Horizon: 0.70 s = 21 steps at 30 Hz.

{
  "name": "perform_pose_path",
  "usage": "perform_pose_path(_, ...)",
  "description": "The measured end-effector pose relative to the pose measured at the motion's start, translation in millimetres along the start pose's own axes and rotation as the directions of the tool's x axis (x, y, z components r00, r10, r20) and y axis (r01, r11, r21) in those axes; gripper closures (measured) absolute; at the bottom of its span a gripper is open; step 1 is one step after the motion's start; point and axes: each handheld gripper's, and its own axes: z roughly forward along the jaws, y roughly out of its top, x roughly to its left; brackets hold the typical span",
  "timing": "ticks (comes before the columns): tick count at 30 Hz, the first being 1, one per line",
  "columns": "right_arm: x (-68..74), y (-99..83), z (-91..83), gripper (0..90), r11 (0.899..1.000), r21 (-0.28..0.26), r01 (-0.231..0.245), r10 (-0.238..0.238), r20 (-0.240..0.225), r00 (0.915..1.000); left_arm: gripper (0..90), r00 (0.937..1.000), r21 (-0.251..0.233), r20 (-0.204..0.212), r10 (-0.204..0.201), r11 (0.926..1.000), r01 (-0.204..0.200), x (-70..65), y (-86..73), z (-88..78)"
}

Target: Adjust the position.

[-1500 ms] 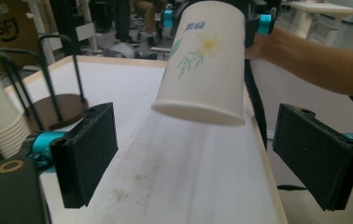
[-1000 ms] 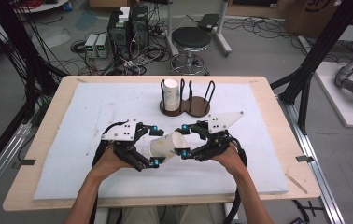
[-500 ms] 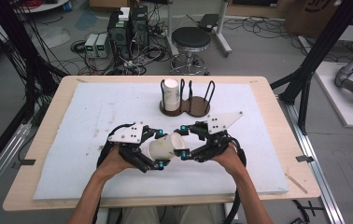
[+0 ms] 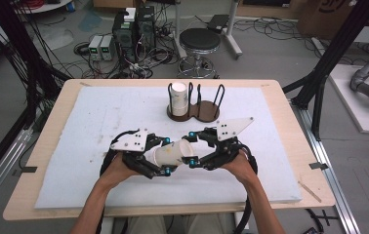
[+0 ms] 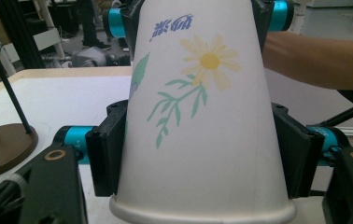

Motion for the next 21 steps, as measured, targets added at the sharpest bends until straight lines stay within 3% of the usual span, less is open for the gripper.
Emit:
perform_pose_path(1,0.0,0.0,0.0,36.0,1.0,0.0,0.0,0.0,0.0,1.0,30.1,1.0,0.0,-0.004,0.002,1.0,-0.002,0.0,-0.2,-0.6)
perform_pose_path(3,0.3,-0.5,2.3,20.1,1.0,0.004,-0.017,0.016,0.041,0.999,30.6,1.0,-0.004,-0.004,0.003,1.0,-0.003,-0.2,-0.6,-2.0)
perform_pose_path(10,-0.1,-1.4,2.2,18.0,1.0,0.018,-0.025,0.024,0.063,0.9977,30.8,0.9996,0.02,-0.028,0.002,0.9998,-0.001,-1.3,-0.9,-8.6)
perform_pose_path(14,2.6,0.0,0.4,18.0,0.997,0.076,-0.015,0.007,0.096,0.9954,30.8,0.9992,0.083,-0.038,0.011,0.9965,-0.008,-1.7,5.3,-14.1)
perform_pose_path(15,4.4,1.5,-1.6,18.0,0.994,0.113,-0.006,-0.005,0.097,0.9953,30.8,0.9992,0.106,-0.039,0.012,0.9943,-0.008,-1.3,8.4,-15.8)
perform_pose_path(16,4.4,1.5,-1.6,18.0,0.994,0.113,-0.006,-0.005,0.097,0.9953,30.8,0.9991,0.138,-0.039,0.018,0.9904,-0.012,-0.3,12.1,-17.7)
perform_pose_path(18,5.9,4.5,-2.9,18.0,0.986,0.168,0.009,-0.029,0.111,0.9934,30.8,0.9991,0.2,-0.035,0.025,0.9796,-0.018,1.8,19.6,-19.7)
perform_pose_path(19,6.8,8.6,-4.2,18.1,0.975,0.222,0.02,-0.048,0.124,0.9912,30.7,0.9992,0.232,-0.034,0.023,0.9726,-0.014,2.4,23.0,-20.2)
perform_pose_path(20,6.8,8.6,-4.2,18.1,0.975,0.222,0.02,-0.048,0.124,0.9912,30.7,0.999,0.269,-0.032,0.031,0.9629,-0.021,3.7,26.7,-20.7)
perform_pose_path(21,7.0,11.0,-4.8,18.1,0.968,0.25,0.02,-0.054,0.131,0.9899,30.7,0.999,0.299,-0.029,0.034,0.9541,-0.024,4.8,29.8,-20.7)
